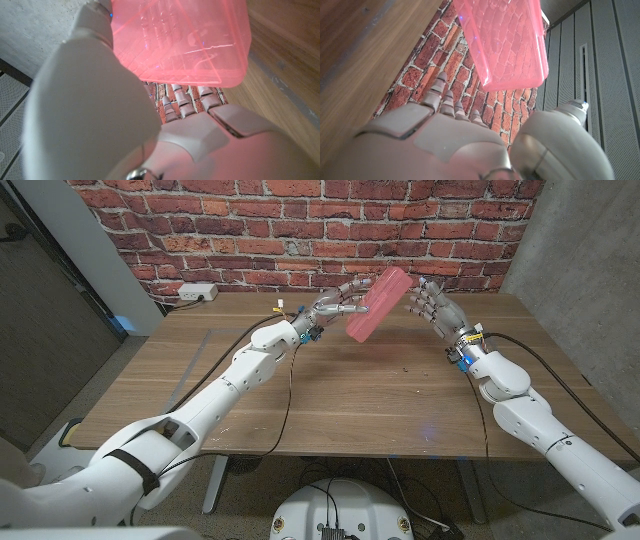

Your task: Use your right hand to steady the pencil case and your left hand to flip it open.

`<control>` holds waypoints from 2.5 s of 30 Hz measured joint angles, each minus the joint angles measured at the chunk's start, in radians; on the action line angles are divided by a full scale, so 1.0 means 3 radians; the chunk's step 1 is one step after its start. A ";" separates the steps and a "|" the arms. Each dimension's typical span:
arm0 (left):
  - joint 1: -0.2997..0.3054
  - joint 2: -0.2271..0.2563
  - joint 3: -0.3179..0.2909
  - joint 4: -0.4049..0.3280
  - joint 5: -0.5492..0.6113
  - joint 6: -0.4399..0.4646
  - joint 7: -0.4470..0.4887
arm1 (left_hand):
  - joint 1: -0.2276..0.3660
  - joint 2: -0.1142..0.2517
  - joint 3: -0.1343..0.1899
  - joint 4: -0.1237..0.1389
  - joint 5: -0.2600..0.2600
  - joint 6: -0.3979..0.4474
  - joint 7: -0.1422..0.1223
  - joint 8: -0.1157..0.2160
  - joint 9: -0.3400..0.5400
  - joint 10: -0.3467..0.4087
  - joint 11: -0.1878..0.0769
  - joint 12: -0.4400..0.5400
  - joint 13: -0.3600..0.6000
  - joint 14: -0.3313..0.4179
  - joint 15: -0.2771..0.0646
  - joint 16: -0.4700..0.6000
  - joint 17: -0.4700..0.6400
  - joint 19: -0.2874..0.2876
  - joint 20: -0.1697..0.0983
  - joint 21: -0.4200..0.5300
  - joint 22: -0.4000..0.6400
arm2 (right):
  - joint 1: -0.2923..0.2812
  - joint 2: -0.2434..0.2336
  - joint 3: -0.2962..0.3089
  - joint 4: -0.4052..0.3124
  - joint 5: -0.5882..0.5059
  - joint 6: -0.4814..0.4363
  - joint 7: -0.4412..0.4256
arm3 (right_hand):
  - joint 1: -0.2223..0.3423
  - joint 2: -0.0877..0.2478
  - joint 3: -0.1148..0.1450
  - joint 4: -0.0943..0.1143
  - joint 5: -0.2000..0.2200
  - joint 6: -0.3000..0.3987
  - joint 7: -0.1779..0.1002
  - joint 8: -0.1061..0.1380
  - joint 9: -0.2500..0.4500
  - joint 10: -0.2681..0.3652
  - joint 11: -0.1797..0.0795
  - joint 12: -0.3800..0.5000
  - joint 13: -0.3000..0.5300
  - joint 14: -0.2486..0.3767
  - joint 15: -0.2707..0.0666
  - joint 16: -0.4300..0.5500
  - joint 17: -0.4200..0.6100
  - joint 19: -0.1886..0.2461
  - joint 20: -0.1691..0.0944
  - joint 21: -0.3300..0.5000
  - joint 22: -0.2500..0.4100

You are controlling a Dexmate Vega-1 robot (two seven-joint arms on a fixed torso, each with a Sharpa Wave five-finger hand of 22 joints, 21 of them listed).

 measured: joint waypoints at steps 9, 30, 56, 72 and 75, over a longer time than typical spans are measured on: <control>-0.0064 -0.0105 0.0000 0.0185 -0.0111 0.0000 -0.0206 | 0.0000 0.0000 0.0000 0.0000 0.0000 0.0029 -0.0006 0.0026 0.0035 0.0035 0.0000 0.0000 0.0015 0.0001 -0.0002 0.0000 0.0000 -0.0013 -0.0013 0.0000 0.0001 | 0.0012 0.0054 -0.0041 -0.0008 0.0111 0.0043 0.0088 | 0.0000 0.0000 -0.0023 0.0004 0.0013 0.0000 0.0000 0.0000 0.0000 -0.0018 0.0018 -0.0013 0.0000 -0.0005 0.0005 0.0000 0.0000 0.0018 -0.0016 0.0000 0.0000; -0.0219 -0.0291 -0.0004 0.0565 -0.0195 0.0014 -0.0513 | -0.0001 0.0001 0.0000 0.0000 -0.0037 0.0083 0.0000 0.0098 0.0108 0.0108 -0.0024 0.0026 0.0046 0.0015 -0.0012 0.0011 0.0002 -0.0024 -0.0024 0.0000 0.0004 | 0.0029 0.0103 -0.0075 -0.0017 0.0320 0.0011 0.0320 | 0.0138 0.0059 -0.0041 -0.0043 0.0026 -0.0008 -0.0029 0.0010 -0.0017 -0.0024 0.0048 0.0065 0.0000 0.0124 -0.0016 0.0052 0.0001 0.0396 -0.0011 0.0078 0.0007; -0.0231 -0.0254 0.0020 0.0590 -0.0156 0.0135 -0.0596 | -0.0001 0.0002 0.0114 -0.0114 -0.0069 0.0160 0.0006 0.0174 0.0186 0.0161 -0.0054 0.0049 0.0077 0.0028 -0.0024 0.0104 0.0015 -0.0042 -0.0042 0.0000 0.0004 | 0.0019 -0.0042 -0.0144 -0.0203 0.0036 -0.0140 0.0109 | 0.0480 0.0170 0.0019 -0.0138 -0.0071 -0.0009 0.0044 0.0006 -0.0018 0.0205 0.0094 0.0212 -0.0015 0.0348 -0.0003 0.0052 0.0001 0.0663 0.0006 -0.0012 -0.0014; -0.0266 -0.0267 0.0073 0.0618 -0.0113 0.0186 -0.0651 | -0.0001 0.0002 0.0114 -0.0114 -0.0092 0.0180 -0.0013 0.0212 0.0217 0.0166 -0.0072 0.0049 0.0098 0.0028 -0.0024 0.0128 0.0639 -0.0059 -0.0060 0.0223 0.0004 | 0.0014 -0.0140 -0.0181 -0.0304 0.0027 -0.0360 0.0081 | 0.0684 0.0339 0.0126 -0.0189 -0.0125 -0.0044 0.0009 0.0010 -0.0017 0.0204 0.0094 0.0196 0.0000 0.0348 -0.0003 0.0038 0.0001 0.0662 0.0006 -0.0013 -0.0005; -0.0269 -0.0273 0.0082 0.0620 -0.0108 0.0193 -0.0665 | -0.0001 0.0002 0.0114 -0.0114 -0.0093 0.0185 -0.0018 0.0212 0.0217 0.0178 -0.0083 0.0049 0.0108 0.0027 -0.0024 0.0128 0.0664 -0.0059 -0.0060 0.0236 0.0004 | 0.0015 -0.0154 -0.0186 -0.0311 0.0048 -0.0399 0.0081 | 0.0695 0.0350 0.0131 -0.0194 -0.0137 -0.0044 0.0010 0.0010 -0.0017 0.0194 0.0087 0.0186 0.0000 0.0348 -0.0003 0.0038 0.0001 0.0663 0.0006 -0.0013 -0.0008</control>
